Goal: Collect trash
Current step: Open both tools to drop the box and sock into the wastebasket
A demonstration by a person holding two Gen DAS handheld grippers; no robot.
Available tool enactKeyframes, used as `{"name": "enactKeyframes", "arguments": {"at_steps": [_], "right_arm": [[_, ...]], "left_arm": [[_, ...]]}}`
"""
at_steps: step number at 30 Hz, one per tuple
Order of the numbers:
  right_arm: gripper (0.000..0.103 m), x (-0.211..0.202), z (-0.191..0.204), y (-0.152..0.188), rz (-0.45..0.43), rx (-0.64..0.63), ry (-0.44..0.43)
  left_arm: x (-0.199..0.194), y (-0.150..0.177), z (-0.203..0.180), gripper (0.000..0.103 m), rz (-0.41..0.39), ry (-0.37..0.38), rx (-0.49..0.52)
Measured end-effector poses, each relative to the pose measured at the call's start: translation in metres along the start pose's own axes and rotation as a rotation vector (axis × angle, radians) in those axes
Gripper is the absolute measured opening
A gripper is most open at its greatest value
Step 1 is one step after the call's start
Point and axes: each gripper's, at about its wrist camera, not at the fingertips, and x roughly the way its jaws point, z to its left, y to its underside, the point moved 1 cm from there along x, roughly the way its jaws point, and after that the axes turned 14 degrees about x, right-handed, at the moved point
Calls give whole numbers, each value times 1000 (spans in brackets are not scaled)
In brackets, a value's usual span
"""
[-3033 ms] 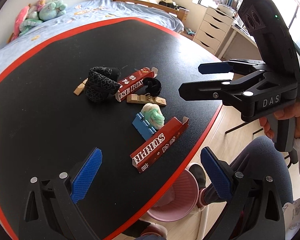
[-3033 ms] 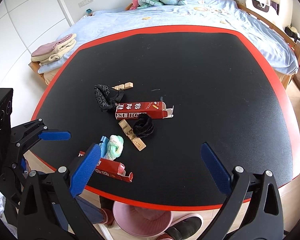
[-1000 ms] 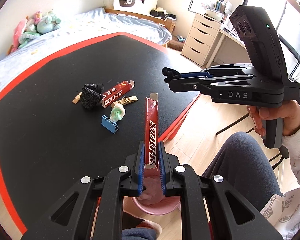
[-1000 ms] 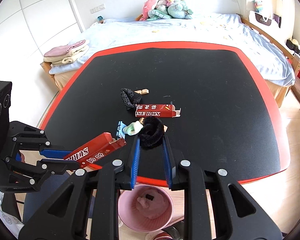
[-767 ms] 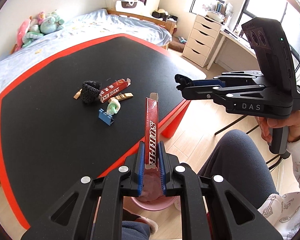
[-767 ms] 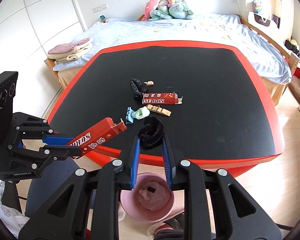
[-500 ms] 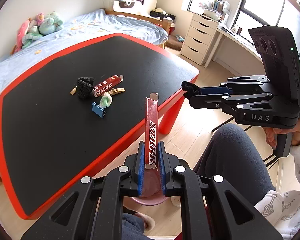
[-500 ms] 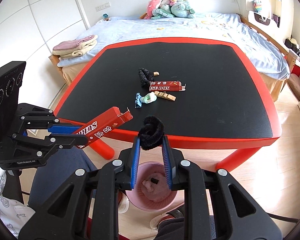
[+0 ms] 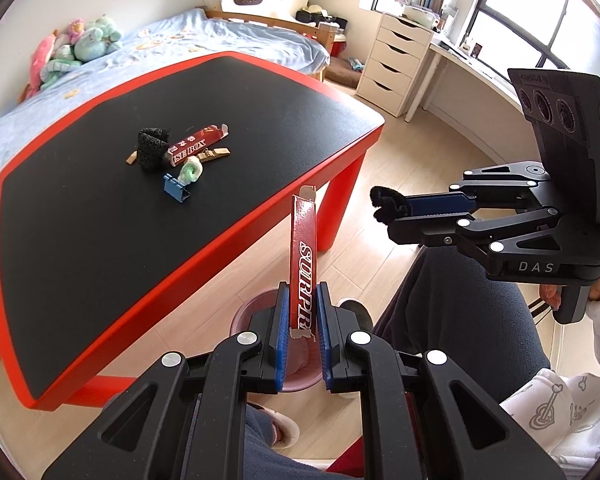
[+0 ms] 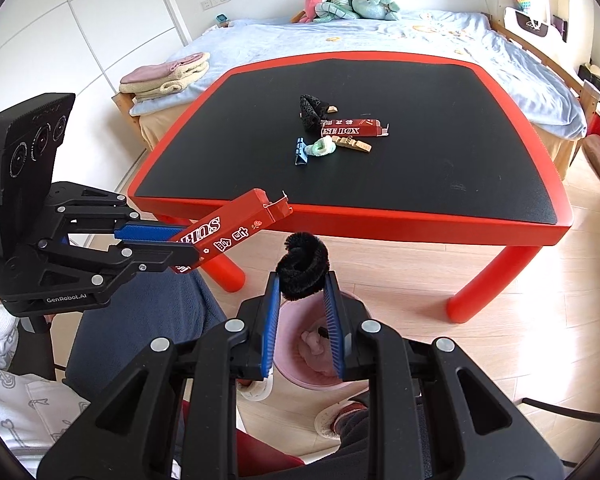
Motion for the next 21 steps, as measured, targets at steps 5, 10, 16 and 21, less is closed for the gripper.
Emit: {"name": "enactKeyframes", "arguments": {"at_steps": [5, 10, 16, 21], "right_arm": [[23, 0, 0, 1, 2, 2, -6], [69, -2, -4, 1, -14, 11, -1], [95, -2, -12, 2, -23, 36, 48], [97, -4, -11, 5, -24, 42, 62]], "left_arm": [[-1, 0, -2, 13, 0, 1, 3], [1, -1, -1, 43, 4, -25, 3], [-9, 0, 6, 92, -47, -77, -40], [-16, 3, 9, 95, -52, -107, -65]]}}
